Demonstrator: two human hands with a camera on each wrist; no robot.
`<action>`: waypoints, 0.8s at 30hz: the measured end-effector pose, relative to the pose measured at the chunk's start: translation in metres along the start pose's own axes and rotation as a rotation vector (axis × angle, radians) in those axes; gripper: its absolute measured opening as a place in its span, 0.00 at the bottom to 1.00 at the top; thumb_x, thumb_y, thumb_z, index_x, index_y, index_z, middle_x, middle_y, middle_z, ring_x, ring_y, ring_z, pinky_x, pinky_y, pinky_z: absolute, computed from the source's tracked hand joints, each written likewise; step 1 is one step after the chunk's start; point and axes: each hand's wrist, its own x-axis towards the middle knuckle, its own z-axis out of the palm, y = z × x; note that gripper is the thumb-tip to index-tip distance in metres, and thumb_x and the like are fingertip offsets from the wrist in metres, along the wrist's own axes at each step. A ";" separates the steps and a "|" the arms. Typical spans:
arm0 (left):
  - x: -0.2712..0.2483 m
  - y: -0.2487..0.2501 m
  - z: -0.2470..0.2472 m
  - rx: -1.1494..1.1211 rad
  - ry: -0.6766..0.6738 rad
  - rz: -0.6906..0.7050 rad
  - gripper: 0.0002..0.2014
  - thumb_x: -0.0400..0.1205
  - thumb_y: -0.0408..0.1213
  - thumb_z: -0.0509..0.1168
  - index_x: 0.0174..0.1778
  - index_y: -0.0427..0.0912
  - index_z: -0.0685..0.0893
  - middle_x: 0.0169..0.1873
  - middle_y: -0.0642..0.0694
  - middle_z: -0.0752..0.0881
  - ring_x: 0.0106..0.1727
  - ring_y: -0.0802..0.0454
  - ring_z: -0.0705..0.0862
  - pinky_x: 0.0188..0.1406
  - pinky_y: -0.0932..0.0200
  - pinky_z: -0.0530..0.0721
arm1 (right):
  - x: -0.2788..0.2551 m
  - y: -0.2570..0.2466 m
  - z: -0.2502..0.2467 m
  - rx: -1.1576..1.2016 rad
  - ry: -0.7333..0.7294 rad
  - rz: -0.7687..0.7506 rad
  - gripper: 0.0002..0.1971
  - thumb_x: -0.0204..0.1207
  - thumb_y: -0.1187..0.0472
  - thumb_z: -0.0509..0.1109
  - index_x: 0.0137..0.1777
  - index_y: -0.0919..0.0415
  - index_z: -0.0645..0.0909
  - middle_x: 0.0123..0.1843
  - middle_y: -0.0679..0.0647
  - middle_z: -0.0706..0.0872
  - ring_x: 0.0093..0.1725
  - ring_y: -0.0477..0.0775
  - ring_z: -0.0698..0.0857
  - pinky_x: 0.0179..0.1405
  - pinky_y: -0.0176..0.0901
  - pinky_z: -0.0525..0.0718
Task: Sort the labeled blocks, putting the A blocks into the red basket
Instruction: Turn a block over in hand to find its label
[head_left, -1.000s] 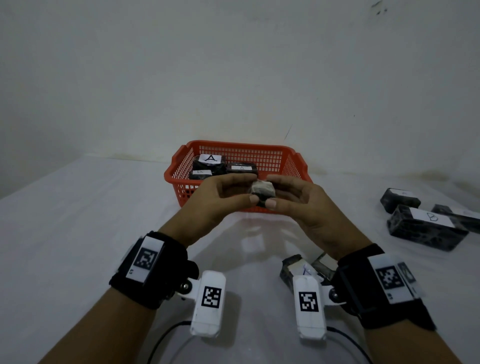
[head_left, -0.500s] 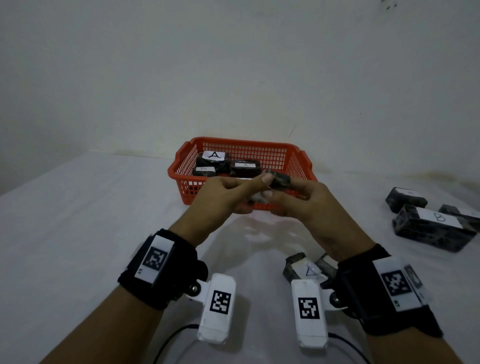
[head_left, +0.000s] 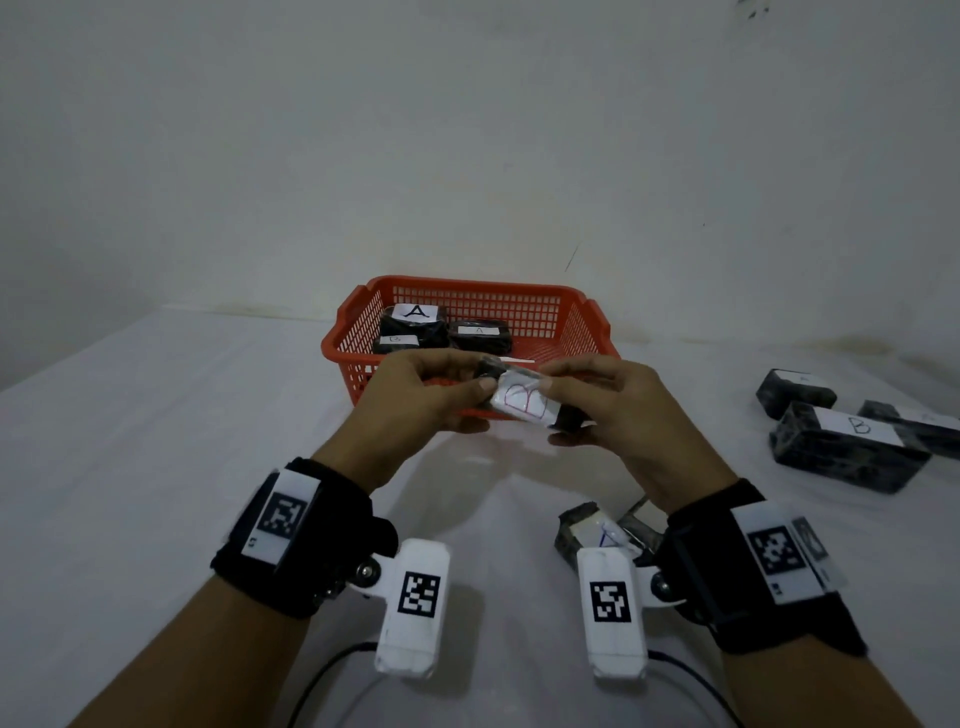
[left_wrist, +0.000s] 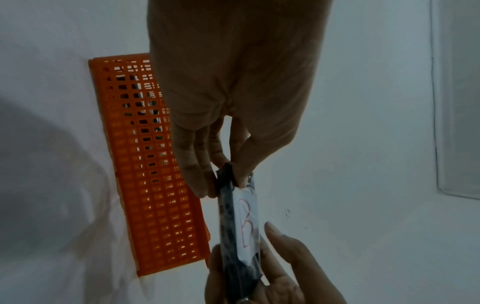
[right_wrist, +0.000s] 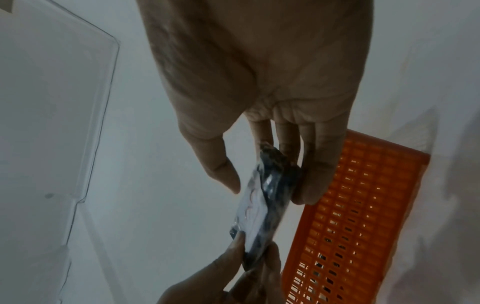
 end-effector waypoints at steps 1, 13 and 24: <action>0.000 0.000 -0.001 0.018 0.004 0.001 0.13 0.83 0.30 0.72 0.63 0.38 0.90 0.55 0.41 0.94 0.54 0.45 0.94 0.51 0.47 0.94 | 0.000 0.000 -0.001 -0.016 -0.009 -0.011 0.08 0.79 0.62 0.79 0.56 0.58 0.92 0.53 0.57 0.95 0.50 0.56 0.95 0.47 0.51 0.95; 0.004 0.003 -0.006 0.010 0.138 0.067 0.10 0.84 0.30 0.71 0.60 0.38 0.91 0.51 0.45 0.94 0.49 0.52 0.95 0.42 0.62 0.92 | 0.003 -0.007 0.023 -0.020 -0.175 0.092 0.07 0.78 0.63 0.80 0.55 0.57 0.92 0.49 0.54 0.97 0.47 0.56 0.97 0.41 0.42 0.92; 0.040 0.039 -0.065 0.101 0.410 0.068 0.04 0.84 0.35 0.71 0.51 0.44 0.91 0.44 0.47 0.93 0.35 0.65 0.92 0.30 0.72 0.86 | 0.055 -0.042 0.044 -0.062 -0.065 0.088 0.04 0.76 0.66 0.82 0.49 0.60 0.93 0.48 0.58 0.97 0.47 0.59 0.97 0.45 0.47 0.94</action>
